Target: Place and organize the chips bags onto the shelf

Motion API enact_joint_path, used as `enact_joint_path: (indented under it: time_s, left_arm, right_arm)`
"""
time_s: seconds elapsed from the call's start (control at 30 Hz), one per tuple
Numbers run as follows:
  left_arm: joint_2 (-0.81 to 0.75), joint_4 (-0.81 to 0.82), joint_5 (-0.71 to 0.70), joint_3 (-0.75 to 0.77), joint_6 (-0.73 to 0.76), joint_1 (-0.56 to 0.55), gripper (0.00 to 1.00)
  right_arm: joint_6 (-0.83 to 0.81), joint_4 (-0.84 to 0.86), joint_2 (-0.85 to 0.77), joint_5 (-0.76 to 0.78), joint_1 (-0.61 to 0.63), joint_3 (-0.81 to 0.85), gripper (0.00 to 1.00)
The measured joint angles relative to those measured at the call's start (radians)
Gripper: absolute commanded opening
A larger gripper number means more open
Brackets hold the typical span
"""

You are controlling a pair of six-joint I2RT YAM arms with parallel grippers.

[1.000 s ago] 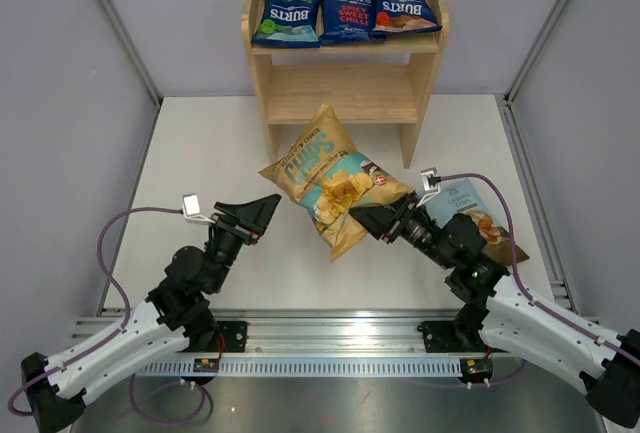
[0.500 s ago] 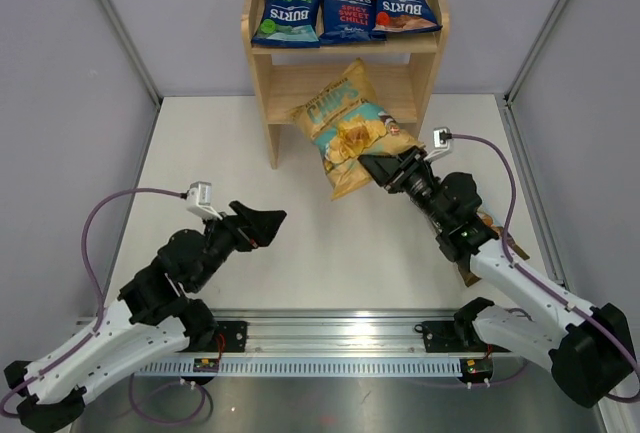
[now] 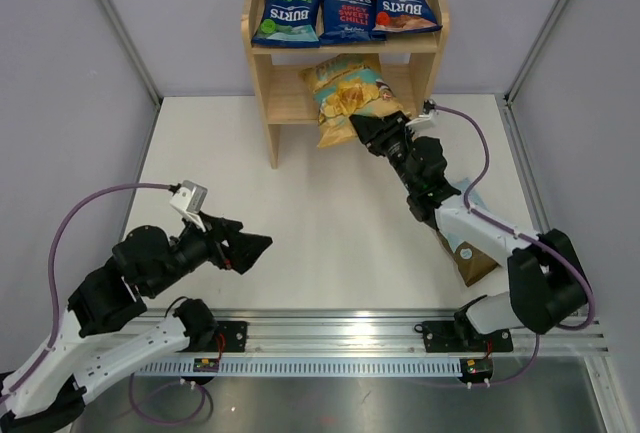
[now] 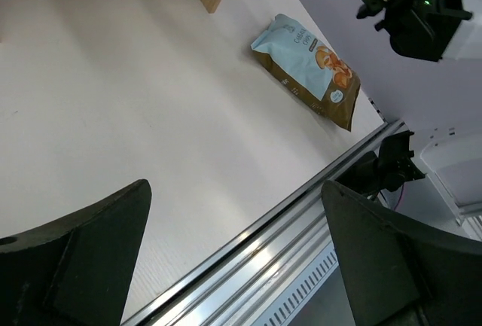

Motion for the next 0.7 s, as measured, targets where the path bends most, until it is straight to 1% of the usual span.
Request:
enact_joint_path:
  time_s: [0.13,0.3,0.5,0.7]
  left_arm:
    - [-0.07,-0.034,-0.018,0.01,0.057,0.0,0.99]
    - [-0.201,-0.048,-0.107,-0.016,0.108,0.0,0.99]
    - [-0.323,-0.052,-0.187,-0.094,0.124,0.0,0.99]
    - [-0.383,-0.052,-0.222,-0.112,0.125,0.0,0.99]
  right_arm:
    - [0.018,0.061,0.126,0.053,0.0,0.071,0.15]
    - [0.026,0.101,0.267,0.141,0.014,0.17,0.16]
    - [0.024,0.1,0.398,0.259,0.084,0.281,0.17]
    - [0.026,0.1,0.505,0.346,0.148,0.396,0.17]
